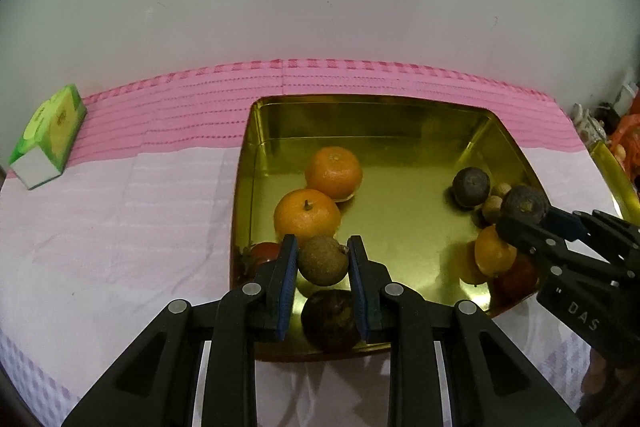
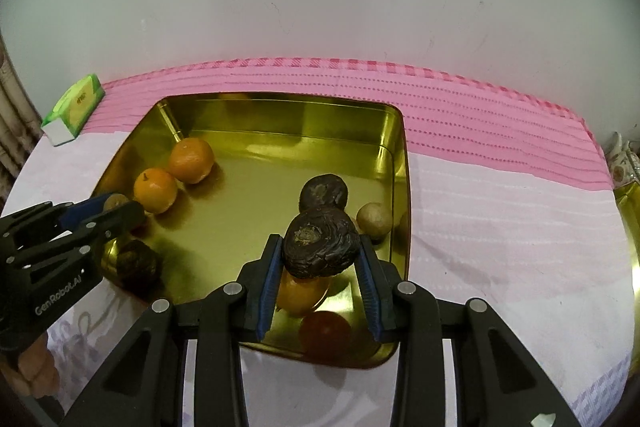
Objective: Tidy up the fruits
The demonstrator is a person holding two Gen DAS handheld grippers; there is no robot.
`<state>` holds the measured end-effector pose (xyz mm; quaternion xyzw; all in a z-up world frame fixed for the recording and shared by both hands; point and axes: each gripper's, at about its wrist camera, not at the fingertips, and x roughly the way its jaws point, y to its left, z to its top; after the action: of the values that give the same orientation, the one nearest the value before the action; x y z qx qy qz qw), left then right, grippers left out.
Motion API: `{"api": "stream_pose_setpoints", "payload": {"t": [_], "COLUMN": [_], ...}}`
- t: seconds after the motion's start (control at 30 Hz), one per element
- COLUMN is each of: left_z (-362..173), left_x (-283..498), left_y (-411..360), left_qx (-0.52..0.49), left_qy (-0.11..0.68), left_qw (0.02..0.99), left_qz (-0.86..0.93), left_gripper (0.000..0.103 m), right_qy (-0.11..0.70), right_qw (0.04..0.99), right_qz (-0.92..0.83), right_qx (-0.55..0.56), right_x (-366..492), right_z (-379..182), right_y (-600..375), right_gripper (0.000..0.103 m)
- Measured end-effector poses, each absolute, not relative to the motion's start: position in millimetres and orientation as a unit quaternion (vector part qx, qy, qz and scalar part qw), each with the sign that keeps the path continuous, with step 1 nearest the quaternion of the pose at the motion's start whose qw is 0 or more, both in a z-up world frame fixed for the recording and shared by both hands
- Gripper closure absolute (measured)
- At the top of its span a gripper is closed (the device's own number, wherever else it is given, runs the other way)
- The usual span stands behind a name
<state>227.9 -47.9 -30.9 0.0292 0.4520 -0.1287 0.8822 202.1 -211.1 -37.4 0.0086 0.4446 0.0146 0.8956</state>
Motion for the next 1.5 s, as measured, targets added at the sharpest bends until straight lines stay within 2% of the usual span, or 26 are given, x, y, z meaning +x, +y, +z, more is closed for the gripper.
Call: {"api": "stream_pose_setpoints", "payload": {"t": [0.27,0.37,0.5,1.5], "left_z": [-34.1,-33.9,-30.5,2.9], "left_x": [232.2,233.7,229.7,167.9], "left_y": [-41.0,-40.4,-41.8,-41.3], "left_qx": [0.018,0.015,0.019,0.056], "left_qy": [0.458,0.461,0.456,0.421], "left_qw": [0.879,0.877,0.88,0.901], "left_qz": [-0.132,-0.133,-0.131,-0.086], "left_gripper": [0.074,0.07,0.059,0.056], "right_qy": [0.445,0.444,0.442,0.422], "right_qw": [0.895,0.896,0.897,0.906], "right_qz": [0.015,0.014,0.015,-0.012], "right_qx": [0.013,0.019,0.014,0.013], "right_x": [204.4,204.0,201.8,143.9], "right_z": [-41.6,-42.3,-43.1,-13.2], "right_y": [-211.4,-213.1,-212.2,-198.8], "right_gripper": [0.068,0.067,0.061,0.04]}}
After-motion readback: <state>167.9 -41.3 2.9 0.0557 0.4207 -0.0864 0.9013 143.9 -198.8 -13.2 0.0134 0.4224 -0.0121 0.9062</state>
